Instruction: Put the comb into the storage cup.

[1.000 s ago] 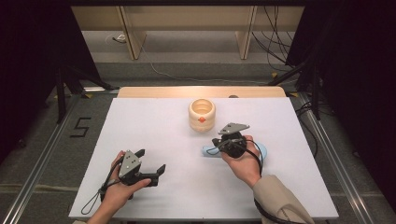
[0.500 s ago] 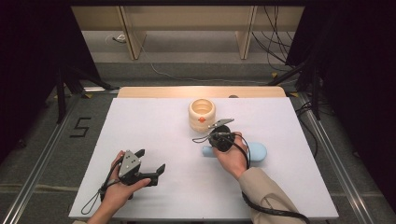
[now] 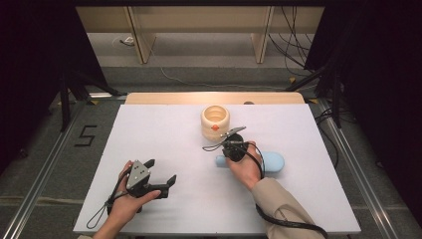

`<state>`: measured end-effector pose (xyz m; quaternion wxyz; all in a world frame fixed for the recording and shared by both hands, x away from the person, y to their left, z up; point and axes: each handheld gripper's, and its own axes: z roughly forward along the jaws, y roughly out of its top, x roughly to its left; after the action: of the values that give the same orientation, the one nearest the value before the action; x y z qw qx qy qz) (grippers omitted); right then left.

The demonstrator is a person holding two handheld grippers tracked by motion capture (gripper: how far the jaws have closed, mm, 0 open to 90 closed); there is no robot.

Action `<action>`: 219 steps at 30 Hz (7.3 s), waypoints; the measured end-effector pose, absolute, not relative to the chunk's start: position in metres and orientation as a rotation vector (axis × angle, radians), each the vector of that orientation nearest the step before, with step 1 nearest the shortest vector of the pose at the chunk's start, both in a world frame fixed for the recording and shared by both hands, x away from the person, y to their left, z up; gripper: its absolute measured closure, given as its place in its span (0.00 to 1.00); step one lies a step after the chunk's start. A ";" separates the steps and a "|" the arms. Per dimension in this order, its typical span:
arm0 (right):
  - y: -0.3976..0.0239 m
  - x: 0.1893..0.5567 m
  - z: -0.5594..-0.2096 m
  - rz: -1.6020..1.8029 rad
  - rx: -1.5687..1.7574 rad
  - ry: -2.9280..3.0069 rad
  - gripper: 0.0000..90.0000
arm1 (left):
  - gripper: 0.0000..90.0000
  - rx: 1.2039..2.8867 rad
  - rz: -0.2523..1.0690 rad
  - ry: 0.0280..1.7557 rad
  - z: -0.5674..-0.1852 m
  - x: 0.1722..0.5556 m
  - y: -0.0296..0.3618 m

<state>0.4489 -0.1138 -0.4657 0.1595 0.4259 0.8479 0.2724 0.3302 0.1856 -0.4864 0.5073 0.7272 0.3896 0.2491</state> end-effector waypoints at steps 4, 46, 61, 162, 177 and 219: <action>-0.114 0.450 -0.467 0.771 1.223 2.424 1.00 | 0.06 1.751 0.601 0.938 -0.486 0.330 0.185; -0.103 0.440 -0.473 0.659 1.220 2.507 1.00 | 0.07 1.760 0.595 0.934 -0.486 0.329 0.184; -0.106 0.418 -0.468 0.591 1.210 2.599 1.00 | 0.07 1.762 0.597 0.934 -0.486 0.329 0.184; -0.222 0.356 -0.438 0.821 1.272 2.647 0.41 | 0.08 1.748 0.608 0.939 -0.484 0.329 0.185; -0.228 0.355 -0.409 1.278 0.944 2.213 0.18 | 0.08 1.740 0.613 0.946 -0.484 0.329 0.186; -0.233 0.409 -0.412 0.594 1.192 2.707 0.31 | 0.08 1.743 0.617 0.949 -0.485 0.330 0.185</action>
<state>0.4090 -0.2328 -0.4120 0.0623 0.3944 0.8955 0.1965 0.3300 0.1854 -0.4846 0.5068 0.7230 0.3936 0.2560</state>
